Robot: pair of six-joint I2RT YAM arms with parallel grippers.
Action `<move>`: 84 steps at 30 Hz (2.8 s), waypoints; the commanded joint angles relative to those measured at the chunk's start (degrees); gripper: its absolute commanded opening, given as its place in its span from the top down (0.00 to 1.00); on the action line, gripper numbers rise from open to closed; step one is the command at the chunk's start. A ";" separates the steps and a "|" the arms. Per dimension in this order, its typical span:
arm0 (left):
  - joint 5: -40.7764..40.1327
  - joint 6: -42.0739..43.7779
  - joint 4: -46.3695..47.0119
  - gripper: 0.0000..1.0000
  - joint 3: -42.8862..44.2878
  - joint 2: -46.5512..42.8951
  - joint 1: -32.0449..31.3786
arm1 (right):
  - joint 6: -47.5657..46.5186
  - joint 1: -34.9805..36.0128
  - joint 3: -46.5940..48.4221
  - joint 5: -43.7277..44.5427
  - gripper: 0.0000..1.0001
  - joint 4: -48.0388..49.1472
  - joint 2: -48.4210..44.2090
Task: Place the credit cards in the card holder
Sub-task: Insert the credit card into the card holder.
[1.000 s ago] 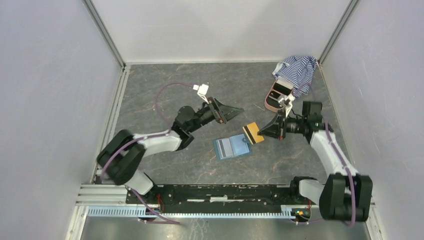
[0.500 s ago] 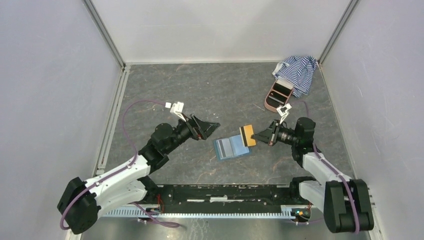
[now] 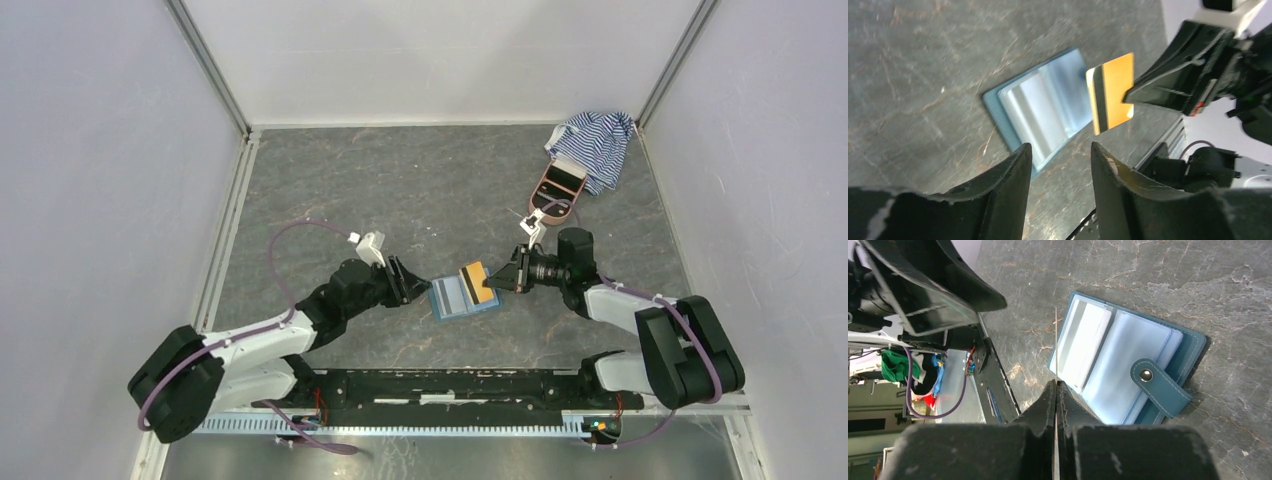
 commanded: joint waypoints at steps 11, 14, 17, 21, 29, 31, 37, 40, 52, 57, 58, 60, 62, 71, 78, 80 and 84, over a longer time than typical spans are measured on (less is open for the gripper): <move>-0.99 -1.64 12.65 0.55 -0.79 14.37 -2.70 | -2.17 1.89 3.98 -0.16 1.00 3.89 8.42; -1.48 -1.07 13.05 0.51 -1.23 15.92 -2.90 | -2.03 1.96 4.22 0.00 1.00 3.90 9.13; 0.14 -1.75 15.74 0.50 -1.62 18.51 -2.90 | -1.62 2.08 4.78 -0.24 1.00 3.99 10.91; 0.52 -2.17 16.96 0.45 -1.88 20.12 -3.14 | -0.70 2.33 5.43 -1.03 1.00 4.08 12.58; -2.06 -0.78 13.21 0.43 -1.55 19.71 -3.17 | -2.25 2.64 7.01 0.33 1.00 -0.07 13.87; -2.39 -0.60 13.07 0.44 -1.58 19.98 -3.23 | -5.09 2.60 9.25 0.24 1.00 -4.93 13.93; -2.83 0.94 13.12 0.44 -2.04 19.44 -3.36 | -9.31 2.61 10.02 2.22 1.00 -11.38 9.78; -2.79 1.96 13.85 0.44 -2.34 18.65 -3.58 | -10.27 2.63 10.32 2.08 1.00 -13.06 9.41; -5.29 3.46 12.24 0.43 -0.46 20.32 -4.86 | -9.33 2.66 8.05 0.29 1.00 -12.66 10.12; -6.23 4.01 10.29 0.44 1.36 22.11 -5.65 | -9.27 2.65 7.97 0.11 1.00 -13.19 11.08; -6.57 4.18 9.64 0.44 1.69 22.46 -5.87 | -9.24 2.61 7.98 0.18 1.00 -13.24 11.14; -7.27 4.38 8.68 0.44 2.31 22.94 -6.26 | -9.32 2.63 8.07 0.26 1.00 -13.49 11.34; -8.35 4.51 6.84 0.44 3.30 23.42 -6.69 | -9.77 2.57 8.26 0.76 1.00 -14.17 11.90; -12.43 4.56 -3.20 0.52 7.61 26.05 -7.82 | -9.55 2.42 9.21 1.38 1.00 -15.78 15.01; -12.14 4.25 -6.10 0.56 10.50 30.70 -7.91 | -9.53 1.35 8.87 1.78 1.00 -15.89 14.01; -12.02 4.25 -7.22 0.57 11.44 32.00 -7.90 | -9.39 1.07 8.86 1.78 1.00 -15.90 13.78; -12.44 4.38 -9.25 0.62 12.62 33.95 -7.91 | -8.89 -0.43 8.73 1.18 1.00 -15.91 12.58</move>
